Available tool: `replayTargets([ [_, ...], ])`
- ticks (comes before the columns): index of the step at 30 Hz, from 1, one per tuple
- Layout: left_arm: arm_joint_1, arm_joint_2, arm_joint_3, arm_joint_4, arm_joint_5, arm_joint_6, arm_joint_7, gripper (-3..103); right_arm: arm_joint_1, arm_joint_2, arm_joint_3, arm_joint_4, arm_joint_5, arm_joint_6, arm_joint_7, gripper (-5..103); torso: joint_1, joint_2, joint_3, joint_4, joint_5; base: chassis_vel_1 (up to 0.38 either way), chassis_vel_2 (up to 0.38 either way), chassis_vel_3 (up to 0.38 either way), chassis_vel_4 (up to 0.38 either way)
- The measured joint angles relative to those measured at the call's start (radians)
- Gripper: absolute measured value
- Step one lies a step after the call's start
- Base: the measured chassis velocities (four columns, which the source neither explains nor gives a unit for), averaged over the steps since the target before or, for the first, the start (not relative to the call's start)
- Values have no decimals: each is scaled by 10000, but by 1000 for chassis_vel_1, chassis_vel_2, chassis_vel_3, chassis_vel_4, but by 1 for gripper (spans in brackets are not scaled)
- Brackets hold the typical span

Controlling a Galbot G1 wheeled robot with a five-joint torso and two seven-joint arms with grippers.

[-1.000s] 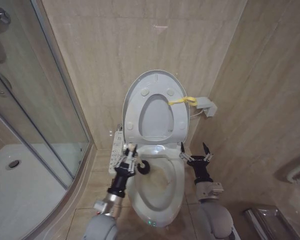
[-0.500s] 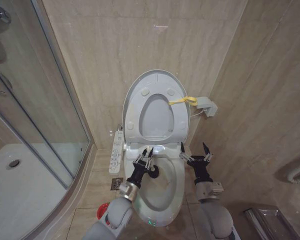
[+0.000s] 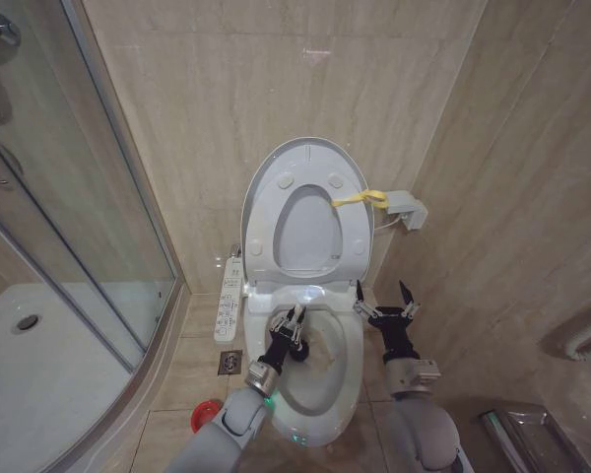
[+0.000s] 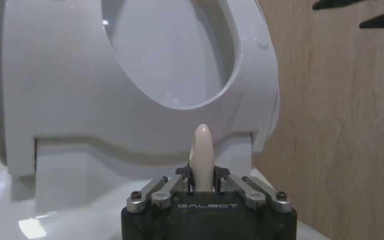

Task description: Open the toilet lid, clean the toilet bowl with a toilet brush, close the toilet lid, and flush.

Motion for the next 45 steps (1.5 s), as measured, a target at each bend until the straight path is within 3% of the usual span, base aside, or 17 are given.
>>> replayTargets([
  [8, -158, -215, 63, 141, 147, -53, 19, 21, 0, 0, 0, 0, 0, 0, 0, 100, 0, 0, 0, 1, 0, 0, 0, 0, 0],
  [22, -380, -621, 979, -1387, 207, 405, 4, 21, 0, 0, 0, 0, 0, 0, 0, 100, 0, 0, 0, 0, 1, 0, 0, 0, 0],
  [28, -505, -1385, 940, -109, 299, 96, 269, 21, 0, 0, 0, 0, 0, 0, 0, 100, 0, 0, 0, -1, -1, 0, 0, 0, 0],
  [33, -664, -1447, 805, 802, 407, -247, 405, 21, 0, 0, 0, 0, 0, 0, 0, 100, -1, 0, 0, 2, 0, 0, 0, 0, 0],
  [42, -919, -1467, 1129, -140, 142, 19, 402, 21, 0, 0, 0, 0, 0, 0, 0, 100, 0, 0, 0, -3, -2, 0, 0, 0, 0],
  [45, -967, -1480, 1165, 47, 184, 4, 429, 21, 0, 0, 0, 0, 0, 0, 0, 100, -1, 0, 0, -2, -2, 0, 0, 0, 0],
])
